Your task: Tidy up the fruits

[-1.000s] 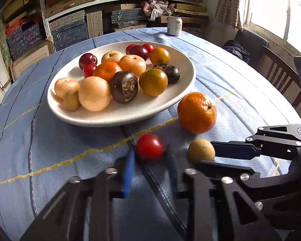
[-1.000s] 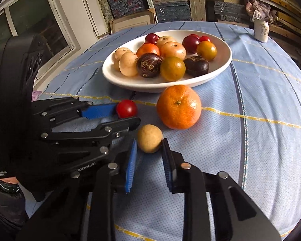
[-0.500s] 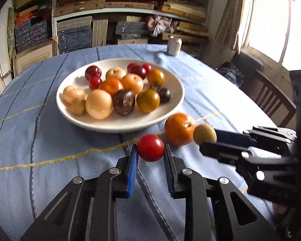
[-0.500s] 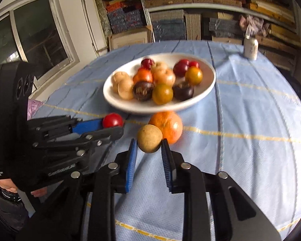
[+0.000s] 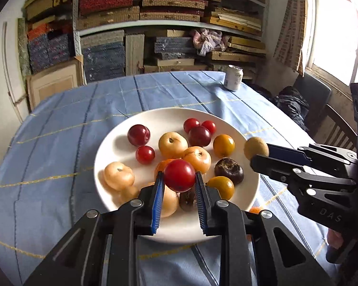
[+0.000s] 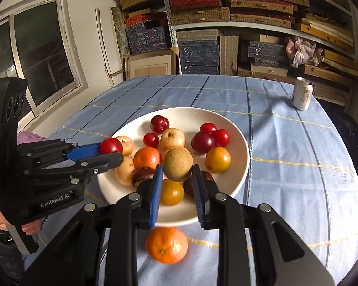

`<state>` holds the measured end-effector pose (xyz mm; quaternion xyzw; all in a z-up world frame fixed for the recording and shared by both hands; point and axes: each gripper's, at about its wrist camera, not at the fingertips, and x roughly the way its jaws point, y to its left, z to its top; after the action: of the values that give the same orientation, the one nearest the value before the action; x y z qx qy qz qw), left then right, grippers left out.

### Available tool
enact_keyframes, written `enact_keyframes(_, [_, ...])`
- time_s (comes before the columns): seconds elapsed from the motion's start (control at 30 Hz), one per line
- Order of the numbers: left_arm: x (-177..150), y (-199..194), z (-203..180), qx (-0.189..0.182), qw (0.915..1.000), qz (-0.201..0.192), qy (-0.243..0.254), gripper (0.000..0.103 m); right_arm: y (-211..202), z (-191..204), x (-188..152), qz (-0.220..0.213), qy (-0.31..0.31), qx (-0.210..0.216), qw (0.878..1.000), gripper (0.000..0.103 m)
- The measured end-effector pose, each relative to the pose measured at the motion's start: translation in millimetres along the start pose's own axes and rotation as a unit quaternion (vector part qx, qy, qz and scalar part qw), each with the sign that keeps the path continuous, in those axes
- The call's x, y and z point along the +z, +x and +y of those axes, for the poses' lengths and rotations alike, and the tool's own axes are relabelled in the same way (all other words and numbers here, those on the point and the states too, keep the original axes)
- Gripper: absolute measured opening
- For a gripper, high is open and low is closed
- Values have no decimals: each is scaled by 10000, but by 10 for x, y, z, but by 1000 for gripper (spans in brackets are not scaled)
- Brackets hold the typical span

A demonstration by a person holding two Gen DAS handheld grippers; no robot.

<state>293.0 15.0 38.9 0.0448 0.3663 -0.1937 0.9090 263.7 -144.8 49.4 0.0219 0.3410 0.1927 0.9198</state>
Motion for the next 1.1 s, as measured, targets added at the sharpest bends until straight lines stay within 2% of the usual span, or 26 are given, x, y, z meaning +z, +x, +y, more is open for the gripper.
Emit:
enact_keyframes(0.07, [32,88,89,-90,9998,74,-155,25,114,-31,63,97,-23,-110,9999,24])
enact_keyframes(0.13, [17,128,149,-167,9996,85,-197,27,191,-45,84,186,24,29,9998,27])
enact_keyframes(0.17, [0,139,173,-154,9996,77,-232,27,215,-61,104,160,62,-38,9998,47])
enact_keyframes(0.2, [-15,144,196,-18,9996,31,-275,41,216,-81,113,106,97,-162,9998,76])
enact_keyframes(0.23, [-31,129,202,182,9995,-28,-276,72,214,-95,107,78,127,-232,9996,85])
enact_keyframes(0.3, [-85,38,182,678,9970,-306,-198,93,176,-118,60,70,175,-271,9995,87])
enact_keyframes(0.37, [-183,-88,94,758,9959,-480,73,94,107,-127,-2,183,127,-364,9991,87])
enact_keyframes(0.47, [-355,-205,-77,839,9953,-401,275,96,-74,-190,-190,252,223,-376,9987,93])
enact_keyframes(0.57, [-588,-231,-362,610,9971,-45,449,97,-193,-265,-373,448,554,-196,9973,93])
enact_keyframes(0.63, [-774,-246,-640,484,9956,147,785,97,-231,-282,-463,613,744,-81,9953,94])
enact_keyframes(0.73, [-966,-244,-965,273,9916,252,1240,97,-252,-213,-557,785,733,-14,9942,94])
enact_keyframes(0.8, [-1022,-206,-1095,233,9899,266,1374,97,-238,-139,-564,869,683,33,9939,94])
enact_keyframes(0.83, [-1030,-168,-1113,338,9903,282,1318,97,-222,-108,-564,909,670,40,9936,95])
enact_keyframes(0.9, [-1009,-112,-1118,834,9904,256,1075,97,-147,-33,-580,1061,536,0,9929,95])
enact_keyframes(1.0, [-978,-42,-1039,1083,9923,206,556,96,2,3,-616,1329,615,47,9892,95])
enact_keyframes(1.1, [-928,21,-985,1067,9935,241,327,96,117,-26,-602,1533,849,151,9844,95])
